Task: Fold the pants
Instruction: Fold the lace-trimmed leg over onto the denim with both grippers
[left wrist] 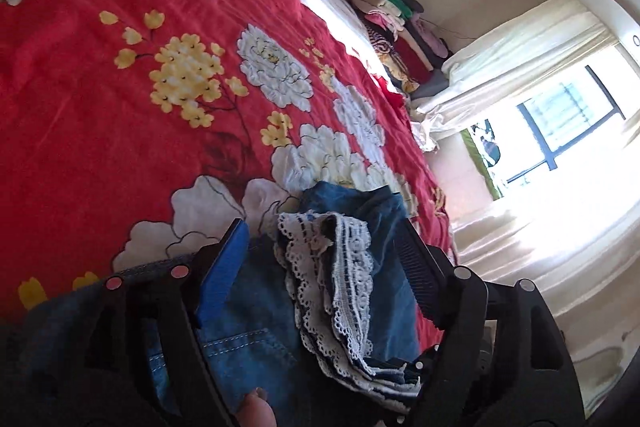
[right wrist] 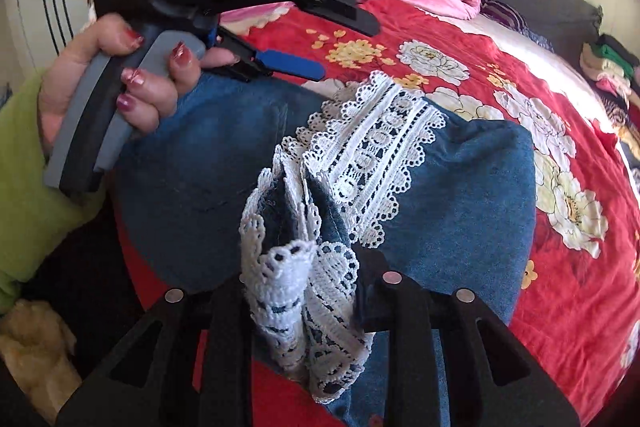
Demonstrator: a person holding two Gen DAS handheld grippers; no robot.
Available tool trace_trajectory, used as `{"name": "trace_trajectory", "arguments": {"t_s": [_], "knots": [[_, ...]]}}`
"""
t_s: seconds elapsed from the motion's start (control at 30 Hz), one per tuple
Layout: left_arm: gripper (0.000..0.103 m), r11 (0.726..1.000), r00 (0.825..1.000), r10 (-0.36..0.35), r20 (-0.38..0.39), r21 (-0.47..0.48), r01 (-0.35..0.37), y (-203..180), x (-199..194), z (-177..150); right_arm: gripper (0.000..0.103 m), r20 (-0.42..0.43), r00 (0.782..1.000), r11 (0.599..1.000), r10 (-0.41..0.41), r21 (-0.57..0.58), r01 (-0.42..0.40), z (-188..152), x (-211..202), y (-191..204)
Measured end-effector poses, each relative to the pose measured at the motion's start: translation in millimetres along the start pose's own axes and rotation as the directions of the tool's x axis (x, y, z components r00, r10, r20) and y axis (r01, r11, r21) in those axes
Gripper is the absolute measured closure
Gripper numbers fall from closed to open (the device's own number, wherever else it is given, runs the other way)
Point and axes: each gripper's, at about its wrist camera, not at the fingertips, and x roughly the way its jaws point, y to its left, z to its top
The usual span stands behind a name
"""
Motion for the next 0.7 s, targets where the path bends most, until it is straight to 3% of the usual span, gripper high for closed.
{"name": "trace_trajectory", "arguments": {"t_s": [0.1,0.23,0.33,0.43,0.5,0.57,0.63,0.7], "knots": [[0.035,0.998,0.998,0.055,-0.024,0.034,-0.054,0,11,-6,0.046,0.004,0.998,0.997,0.068,-0.034,-0.068,-5,-5,5],[0.034,0.996,0.998,0.060,-0.029,0.072,-0.058,2,10,-5,0.044,0.062,0.986,0.987,0.156,0.017,-0.157,-7,-38,-16],[0.034,0.994,0.996,0.072,-0.047,0.088,-0.068,-2,18,-1,0.039,0.137,0.982,0.983,0.128,0.113,-0.143,-3,-60,-53],[0.034,0.991,0.995,0.077,-0.062,0.118,-0.069,-9,26,-2,0.037,0.141,0.990,0.970,0.011,0.240,-0.044,4,-56,-104],[0.047,0.985,0.994,0.088,-0.066,0.153,-0.077,-16,29,-6,0.037,0.165,0.985,0.948,0.059,0.299,-0.107,7,-53,-127],[0.072,0.970,0.987,0.153,-0.054,0.199,-0.140,-20,34,-9,0.036,0.161,0.986,0.943,0.041,0.321,-0.092,14,-46,-145],[0.084,0.969,0.987,0.152,-0.041,0.200,-0.141,-19,37,-9,0.036,0.092,0.995,0.935,-0.038,0.354,0.003,20,-26,-165],[0.088,0.977,0.993,0.113,-0.030,0.187,-0.105,-16,34,-8,0.036,0.075,0.997,0.919,-0.014,0.394,-0.017,24,-8,-180]]}}
